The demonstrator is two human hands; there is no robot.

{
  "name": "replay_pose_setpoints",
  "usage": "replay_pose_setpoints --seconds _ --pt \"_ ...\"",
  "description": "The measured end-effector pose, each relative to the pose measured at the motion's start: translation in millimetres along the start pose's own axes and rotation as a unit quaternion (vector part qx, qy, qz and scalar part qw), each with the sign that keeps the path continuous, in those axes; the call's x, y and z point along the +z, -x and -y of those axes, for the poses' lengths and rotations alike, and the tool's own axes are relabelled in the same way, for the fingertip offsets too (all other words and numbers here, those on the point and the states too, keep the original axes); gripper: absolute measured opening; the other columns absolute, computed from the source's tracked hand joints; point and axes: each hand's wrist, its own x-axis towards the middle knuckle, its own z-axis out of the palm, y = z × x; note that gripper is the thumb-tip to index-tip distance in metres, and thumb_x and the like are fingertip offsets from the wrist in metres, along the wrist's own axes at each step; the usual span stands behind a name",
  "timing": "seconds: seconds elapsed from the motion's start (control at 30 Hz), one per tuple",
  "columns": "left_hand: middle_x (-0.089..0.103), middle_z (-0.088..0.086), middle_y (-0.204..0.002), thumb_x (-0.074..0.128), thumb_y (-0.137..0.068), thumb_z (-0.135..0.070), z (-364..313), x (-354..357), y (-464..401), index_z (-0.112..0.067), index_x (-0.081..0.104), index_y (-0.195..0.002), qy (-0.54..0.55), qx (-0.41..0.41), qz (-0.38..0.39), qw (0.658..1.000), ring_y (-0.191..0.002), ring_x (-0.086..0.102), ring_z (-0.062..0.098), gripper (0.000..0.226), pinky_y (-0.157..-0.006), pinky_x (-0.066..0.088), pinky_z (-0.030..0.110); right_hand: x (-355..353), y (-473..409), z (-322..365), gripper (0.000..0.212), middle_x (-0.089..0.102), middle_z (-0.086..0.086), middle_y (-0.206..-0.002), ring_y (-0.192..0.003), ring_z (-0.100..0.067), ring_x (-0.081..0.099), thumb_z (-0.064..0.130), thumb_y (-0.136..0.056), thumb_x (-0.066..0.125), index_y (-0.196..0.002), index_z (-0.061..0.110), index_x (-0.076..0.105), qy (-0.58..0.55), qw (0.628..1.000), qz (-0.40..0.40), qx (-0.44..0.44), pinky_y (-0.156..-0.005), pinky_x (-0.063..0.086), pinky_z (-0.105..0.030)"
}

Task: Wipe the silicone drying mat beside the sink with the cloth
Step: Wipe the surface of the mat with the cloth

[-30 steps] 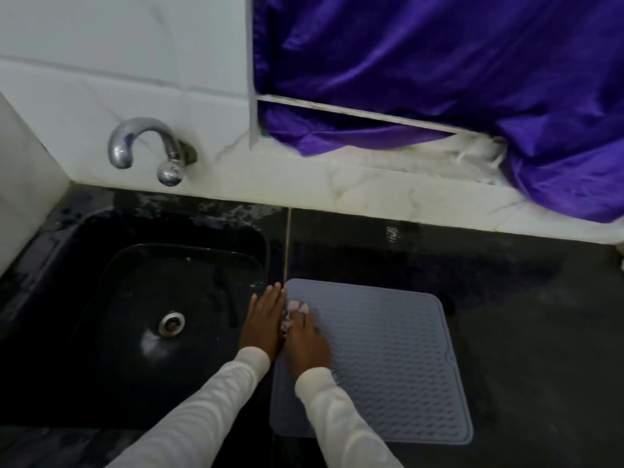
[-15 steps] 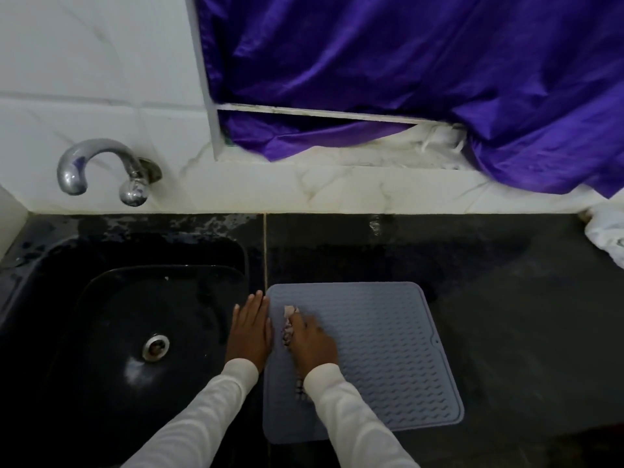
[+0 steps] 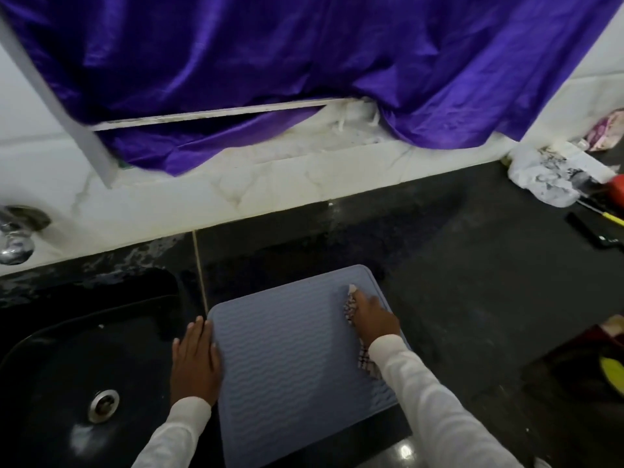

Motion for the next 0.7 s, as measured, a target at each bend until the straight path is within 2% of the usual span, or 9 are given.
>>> replay_pose_setpoints --seconds 0.03,0.07,0.1,0.17,0.3,0.5,0.6,0.7 --pt "0.026 0.004 -0.155 0.014 -0.095 -0.043 1 0 0 -0.015 0.029 -0.148 -0.002 -0.001 -0.001 1.0 -0.144 0.017 0.018 0.062 -0.119 0.006 0.044 -8 -3 -10 0.074 0.048 -0.013 -0.134 -0.111 -0.039 0.056 0.074 -0.088 0.006 -0.148 0.034 0.024 0.019 1.0 0.015 0.016 -0.095 0.042 -0.045" --pt "0.027 0.004 -0.155 0.014 -0.095 -0.044 0 0 0 -0.015 0.029 -0.148 -0.004 -0.002 0.0 1.0 -0.144 0.018 0.019 0.062 -0.119 0.006 0.044 -14 -6 -19 0.058 0.046 -0.015 -0.133 -0.108 -0.039 0.057 0.056 -0.097 0.015 -0.151 0.036 0.012 0.047 0.998 0.032 0.013 -0.092 0.044 -0.045" --pt "0.027 0.004 -0.155 0.014 -0.094 -0.044 0 0 0 -0.015 0.03 -0.148 -0.006 -0.004 0.0 1.0 -0.144 0.018 0.019 0.063 -0.119 0.006 0.043 -20 -10 -23 0.054 0.044 -0.015 -0.131 -0.105 -0.04 0.058 0.039 -0.1 0.022 -0.151 0.037 0.005 0.074 0.997 0.033 0.009 -0.089 0.046 -0.045" --pt "0.028 0.004 -0.155 0.015 -0.094 -0.043 0 0 0 -0.014 0.031 -0.147 -0.004 -0.009 -0.002 1.0 -0.144 0.019 0.019 0.063 -0.119 0.004 0.041 -26 -12 -23 0.056 0.045 -0.015 -0.127 -0.1 -0.039 0.059 0.026 -0.099 0.026 -0.15 0.033 0.007 0.094 0.995 0.031 0.0 -0.084 0.047 -0.046" --pt "0.028 0.005 -0.155 0.013 -0.094 -0.044 -2 -2 1 -0.014 0.031 -0.147 -0.004 -0.008 -0.003 1.0 -0.144 0.019 0.019 0.064 -0.119 0.002 0.039 -22 -16 -25 0.049 0.046 -0.013 -0.123 -0.097 -0.039 0.06 0.025 -0.097 0.03 -0.145 0.028 0.018 0.091 0.996 0.013 -0.013 -0.08 0.047 -0.045" --pt "0.029 0.004 -0.155 0.017 -0.095 -0.041 -2 -4 2 -0.014 0.031 -0.147 -0.009 -0.012 0.0 1.0 -0.144 0.02 0.019 0.061 -0.119 0.005 0.041 -25 -14 -21 0.05 0.045 -0.014 -0.131 -0.105 -0.038 0.058 0.028 -0.098 0.03 -0.146 0.027 0.018 0.076 0.997 0.021 -0.007 -0.086 0.046 -0.044" --pt "0.027 0.003 -0.155 0.018 -0.096 -0.039 -5 -6 3 -0.016 0.03 -0.148 -0.004 -0.02 0.01 1.0 -0.144 0.018 0.018 0.058 -0.119 0.006 0.042 -23 -13 -22 0.043 0.049 -0.014 -0.133 -0.108 -0.039 0.057 0.039 -0.098 0.03 -0.139 0.024 0.028 0.0 1.0 0.005 0.006 -0.092 0.045 -0.045" --pt "0.024 0.002 -0.156 0.016 -0.098 -0.038 -8 -11 5 -0.016 0.027 -0.149 0.003 -0.02 0.008 1.0 -0.145 0.014 0.016 0.057 -0.119 0.004 0.041 -20 4 2 0.045 0.053 -0.009 -0.134 -0.108 -0.037 0.059 0.044 -0.097 0.038 -0.14 0.031 0.034 -0.05 0.998 -0.006 -0.029 -0.092 0.046 -0.042"
